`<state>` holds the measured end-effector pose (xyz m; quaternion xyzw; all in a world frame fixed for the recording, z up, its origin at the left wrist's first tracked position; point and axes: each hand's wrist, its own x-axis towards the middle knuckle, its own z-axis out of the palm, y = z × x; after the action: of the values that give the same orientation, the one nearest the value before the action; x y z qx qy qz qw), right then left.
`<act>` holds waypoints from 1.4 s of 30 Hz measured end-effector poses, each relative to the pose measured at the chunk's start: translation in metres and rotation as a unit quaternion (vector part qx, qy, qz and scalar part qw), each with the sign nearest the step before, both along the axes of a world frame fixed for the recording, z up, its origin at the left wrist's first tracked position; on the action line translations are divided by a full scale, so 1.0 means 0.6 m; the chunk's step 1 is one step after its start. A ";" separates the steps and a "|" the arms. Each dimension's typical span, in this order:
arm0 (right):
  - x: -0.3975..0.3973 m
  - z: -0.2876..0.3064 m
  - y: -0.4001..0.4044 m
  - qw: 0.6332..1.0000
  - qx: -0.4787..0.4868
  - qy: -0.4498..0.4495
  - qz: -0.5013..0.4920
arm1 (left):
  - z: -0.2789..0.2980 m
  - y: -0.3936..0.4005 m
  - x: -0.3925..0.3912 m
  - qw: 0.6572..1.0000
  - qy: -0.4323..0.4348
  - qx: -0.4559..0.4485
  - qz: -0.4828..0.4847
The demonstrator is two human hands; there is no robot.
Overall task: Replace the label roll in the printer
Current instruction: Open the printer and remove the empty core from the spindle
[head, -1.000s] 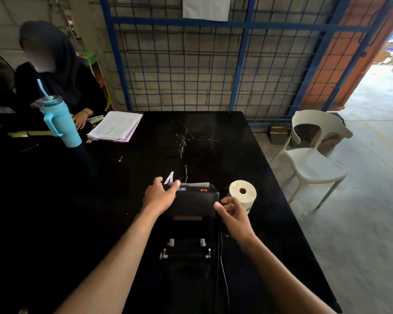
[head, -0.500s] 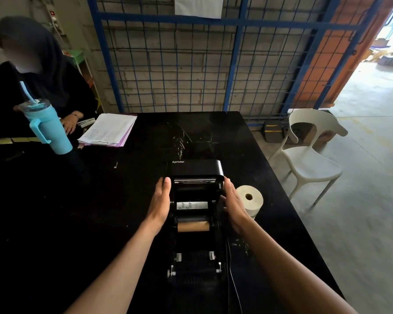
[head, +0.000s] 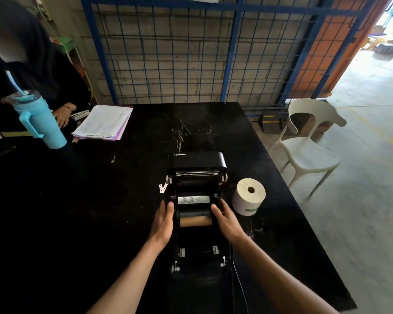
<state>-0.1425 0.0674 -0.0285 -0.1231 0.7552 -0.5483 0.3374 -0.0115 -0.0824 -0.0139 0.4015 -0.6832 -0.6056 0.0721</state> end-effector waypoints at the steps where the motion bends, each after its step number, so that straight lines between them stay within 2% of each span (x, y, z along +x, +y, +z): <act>1: 0.012 -0.020 0.008 0.999 0.023 0.038 0.014 | -0.019 0.007 0.010 0.999 -0.029 -0.001 -0.022; 5: 0.054 -0.063 0.025 0.977 0.108 0.161 0.087 | -0.065 0.040 0.037 0.984 -0.103 -0.033 -0.139; 7: 0.064 -0.070 0.022 0.969 0.129 0.186 0.101 | -0.075 0.053 0.040 0.978 -0.118 -0.061 -0.161; 10: 0.062 -0.058 0.016 0.968 0.126 0.200 0.086 | -0.072 0.059 0.038 0.983 -0.094 -0.093 -0.125; 14: 0.062 -0.026 0.028 0.970 0.046 0.236 0.015 | -0.049 0.073 0.037 0.987 0.019 -0.152 -0.047; 18: 0.069 0.010 0.052 0.965 -0.028 0.259 -0.042 | -0.019 0.097 0.034 0.983 0.053 -0.172 0.044; 23: 0.056 0.048 0.108 0.971 -0.088 0.214 -0.056 | 0.000 0.143 0.023 0.985 0.116 -0.111 0.058; 29: 0.010 0.058 0.205 0.970 -0.060 0.220 -0.086 | 0.018 0.218 -0.016 0.990 0.138 -0.024 0.035; 37: -0.066 0.029 0.330 0.983 -0.095 0.064 -0.141 | 0.016 0.322 -0.084 0.989 0.144 0.032 -0.002; 42: -0.111 0.016 0.392 0.983 -0.107 -0.009 -0.151 | 0.014 0.351 -0.124 0.986 0.136 0.041 0.092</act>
<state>-0.2090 0.3028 -0.0187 -0.0378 0.6988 -0.6719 0.2425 -0.0857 0.1281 -0.0058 0.3794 -0.6015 -0.6730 0.2034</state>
